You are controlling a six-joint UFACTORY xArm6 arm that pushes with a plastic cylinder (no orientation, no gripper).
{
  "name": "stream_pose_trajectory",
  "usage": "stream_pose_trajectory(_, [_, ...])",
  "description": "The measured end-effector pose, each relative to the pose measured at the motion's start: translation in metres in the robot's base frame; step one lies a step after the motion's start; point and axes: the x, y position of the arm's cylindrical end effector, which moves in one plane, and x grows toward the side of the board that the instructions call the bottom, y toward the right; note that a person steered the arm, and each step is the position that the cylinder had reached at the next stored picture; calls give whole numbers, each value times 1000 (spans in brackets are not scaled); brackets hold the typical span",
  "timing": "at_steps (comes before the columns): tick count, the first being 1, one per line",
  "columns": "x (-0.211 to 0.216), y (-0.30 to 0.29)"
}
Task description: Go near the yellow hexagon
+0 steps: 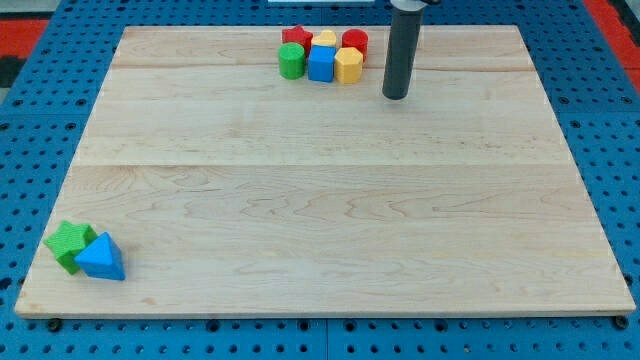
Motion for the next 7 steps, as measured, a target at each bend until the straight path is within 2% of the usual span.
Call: stream_pose_trajectory(7, [27, -34])
